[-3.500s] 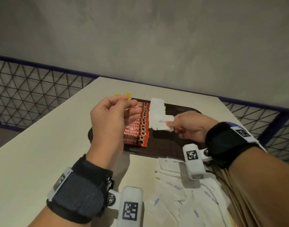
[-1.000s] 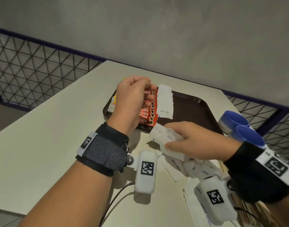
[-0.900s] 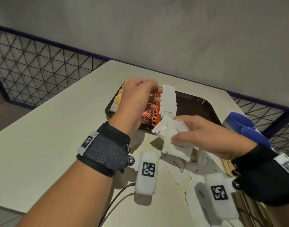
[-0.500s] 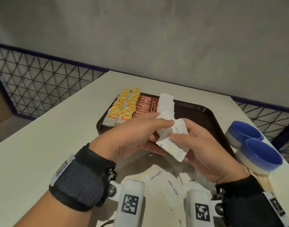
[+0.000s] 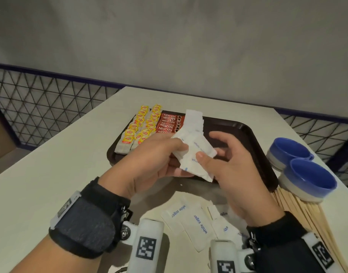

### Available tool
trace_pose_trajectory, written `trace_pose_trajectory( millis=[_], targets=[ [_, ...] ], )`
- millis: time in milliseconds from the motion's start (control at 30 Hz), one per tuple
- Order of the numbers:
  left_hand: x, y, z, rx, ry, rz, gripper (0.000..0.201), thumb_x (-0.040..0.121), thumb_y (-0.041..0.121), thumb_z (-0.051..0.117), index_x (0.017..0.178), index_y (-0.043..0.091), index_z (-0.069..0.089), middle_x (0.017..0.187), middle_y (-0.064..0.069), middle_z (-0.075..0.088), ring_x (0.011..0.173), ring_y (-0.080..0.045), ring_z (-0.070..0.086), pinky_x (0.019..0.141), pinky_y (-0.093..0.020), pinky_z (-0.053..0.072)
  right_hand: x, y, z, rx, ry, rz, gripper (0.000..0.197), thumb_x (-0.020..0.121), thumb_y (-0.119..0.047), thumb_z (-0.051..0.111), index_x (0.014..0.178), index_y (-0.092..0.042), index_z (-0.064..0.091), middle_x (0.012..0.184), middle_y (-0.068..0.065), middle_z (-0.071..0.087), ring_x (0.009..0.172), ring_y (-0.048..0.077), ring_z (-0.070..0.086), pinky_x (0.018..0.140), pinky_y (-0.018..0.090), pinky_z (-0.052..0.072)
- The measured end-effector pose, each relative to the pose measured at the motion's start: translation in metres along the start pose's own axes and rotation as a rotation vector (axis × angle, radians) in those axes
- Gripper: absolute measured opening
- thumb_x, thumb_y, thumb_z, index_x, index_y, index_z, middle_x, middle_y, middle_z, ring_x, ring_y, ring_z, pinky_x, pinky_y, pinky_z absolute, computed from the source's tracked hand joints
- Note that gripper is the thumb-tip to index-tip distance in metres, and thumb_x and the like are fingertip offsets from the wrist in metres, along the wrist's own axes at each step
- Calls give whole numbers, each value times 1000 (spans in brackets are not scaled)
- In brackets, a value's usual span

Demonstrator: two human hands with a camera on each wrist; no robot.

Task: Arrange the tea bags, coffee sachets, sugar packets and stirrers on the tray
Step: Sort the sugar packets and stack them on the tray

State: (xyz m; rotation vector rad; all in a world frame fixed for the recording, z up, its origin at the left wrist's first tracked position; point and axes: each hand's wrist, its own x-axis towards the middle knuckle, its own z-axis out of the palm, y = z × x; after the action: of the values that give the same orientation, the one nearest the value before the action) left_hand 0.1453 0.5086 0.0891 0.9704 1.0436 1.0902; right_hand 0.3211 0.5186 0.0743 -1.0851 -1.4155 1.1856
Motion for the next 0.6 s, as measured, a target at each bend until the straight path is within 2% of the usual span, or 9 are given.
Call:
trace_pose_trajectory(
  millis=[67, 167, 267, 333, 433, 533, 600],
  targets=[
    [-1, 2, 2, -62, 15, -2, 21, 103, 3, 46, 113, 3, 65, 104, -21, 78, 86, -29, 78, 75, -40, 66, 2, -1, -3, 3, 63, -28, 37, 89, -10, 76, 116, -32, 62, 84, 6, 70, 77, 12, 74, 66, 26, 62],
    [-2, 3, 3, -101, 18, 6, 20, 102, 2, 45, 108, 3, 64, 99, -21, 78, 79, -28, 77, 73, -41, 66, 3, -1, -7, 34, 125, -73, 24, 89, -11, 76, 109, -21, 68, 81, 15, 67, 62, 4, 63, 59, 16, 54],
    [-4, 3, 4, -51, 5, 16, 22, 101, 0, 44, 107, 6, 65, 95, -17, 79, 75, -24, 76, 71, -39, 66, 3, 1, -6, 31, 169, -121, 17, 88, -10, 76, 103, -17, 71, 82, 14, 65, 61, -1, 60, 58, 14, 53],
    [-4, 2, 4, -27, -13, 19, 25, 101, -1, 43, 107, 7, 67, 93, -13, 79, 73, -20, 76, 69, -37, 66, 3, 0, -6, 15, 195, -141, 16, 88, -11, 76, 102, -18, 71, 82, 9, 64, 63, -2, 60, 59, 15, 53],
    [-5, 3, 5, -14, -37, 21, 27, 100, -4, 43, 108, 6, 66, 89, -10, 78, 70, -16, 74, 66, -34, 66, 2, -2, -5, -6, 221, -140, 16, 89, -15, 75, 101, -24, 71, 86, 10, 65, 66, 2, 59, 61, 19, 55],
    [-6, 3, 6, -11, -40, 34, 28, 97, -8, 42, 109, 3, 65, 86, -10, 78, 69, -15, 74, 61, -30, 63, 2, -3, -6, 32, 260, -138, 15, 89, -17, 75, 100, -26, 72, 86, 9, 66, 69, 5, 58, 64, 23, 55],
    [-6, 2, 6, -27, -31, 43, 31, 96, -9, 41, 113, 1, 64, 87, -11, 78, 69, -17, 74, 58, -27, 61, 3, -4, -9, 113, 304, -110, 15, 90, -16, 73, 102, -25, 72, 88, 8, 70, 76, 9, 65, 70, 28, 58]
  ],
)
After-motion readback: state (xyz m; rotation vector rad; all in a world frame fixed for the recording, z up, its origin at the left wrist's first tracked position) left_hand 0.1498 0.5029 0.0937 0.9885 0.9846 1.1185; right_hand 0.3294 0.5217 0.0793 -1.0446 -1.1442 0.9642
